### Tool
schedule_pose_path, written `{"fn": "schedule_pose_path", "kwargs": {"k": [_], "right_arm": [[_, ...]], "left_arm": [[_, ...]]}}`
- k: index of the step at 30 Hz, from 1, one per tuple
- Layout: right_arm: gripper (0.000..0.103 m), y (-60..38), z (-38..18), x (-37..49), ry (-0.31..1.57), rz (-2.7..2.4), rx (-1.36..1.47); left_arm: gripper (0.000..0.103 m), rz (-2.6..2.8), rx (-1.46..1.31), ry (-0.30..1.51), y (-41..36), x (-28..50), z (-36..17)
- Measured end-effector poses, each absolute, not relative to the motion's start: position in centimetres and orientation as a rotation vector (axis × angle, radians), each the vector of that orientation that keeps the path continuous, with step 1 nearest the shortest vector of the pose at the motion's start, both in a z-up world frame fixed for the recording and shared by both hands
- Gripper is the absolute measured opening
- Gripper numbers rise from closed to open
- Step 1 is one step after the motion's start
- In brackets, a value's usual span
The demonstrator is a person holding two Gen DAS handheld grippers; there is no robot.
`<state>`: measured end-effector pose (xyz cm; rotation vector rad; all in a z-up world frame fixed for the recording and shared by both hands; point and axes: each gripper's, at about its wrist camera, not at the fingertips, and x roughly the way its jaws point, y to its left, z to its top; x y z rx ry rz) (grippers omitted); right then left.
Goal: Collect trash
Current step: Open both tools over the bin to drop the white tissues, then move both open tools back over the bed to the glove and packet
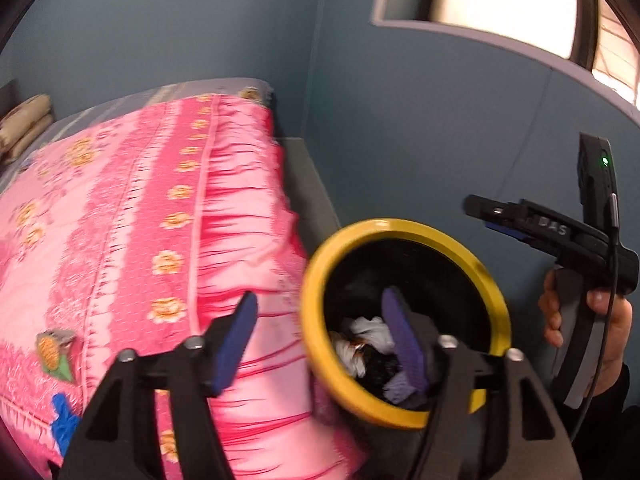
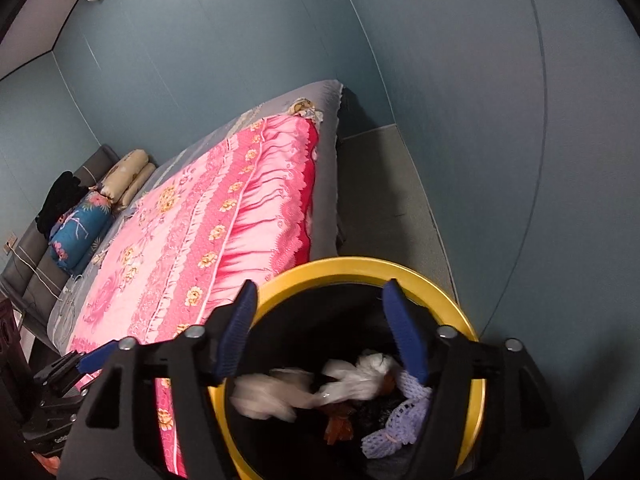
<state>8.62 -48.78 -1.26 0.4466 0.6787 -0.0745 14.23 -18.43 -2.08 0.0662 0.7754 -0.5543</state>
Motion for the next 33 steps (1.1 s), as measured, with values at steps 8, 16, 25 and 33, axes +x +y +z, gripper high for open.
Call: {"fn": "schedule_pose_path", "kwargs": {"k": [8, 16, 25, 33], "right_arm": [[0.079, -43.6, 0.0, 12.4, 0.691, 0.147, 0.404], [0.08, -34.1, 1.4, 16.9, 0.746, 0.357, 0.31], [0.081, -22.6, 1.2, 20.4, 0.852, 0.558, 0.203], [0.081, -13.2, -1.7, 23.8, 0.986, 0.719, 0.11]], "left_arm": [[0.071, -0.381, -0.014, 0.782, -9.8, 14.6, -1.8], [0.072, -0.21, -0.072, 0.776, -1.2, 14.0, -2.3], [0.072, -0.097, -0.119, 0.831, 5.0, 12.8, -5.2], [0.072, -0.043, -0.174, 0.901, 7.9, 13.2, -8.5]]}}
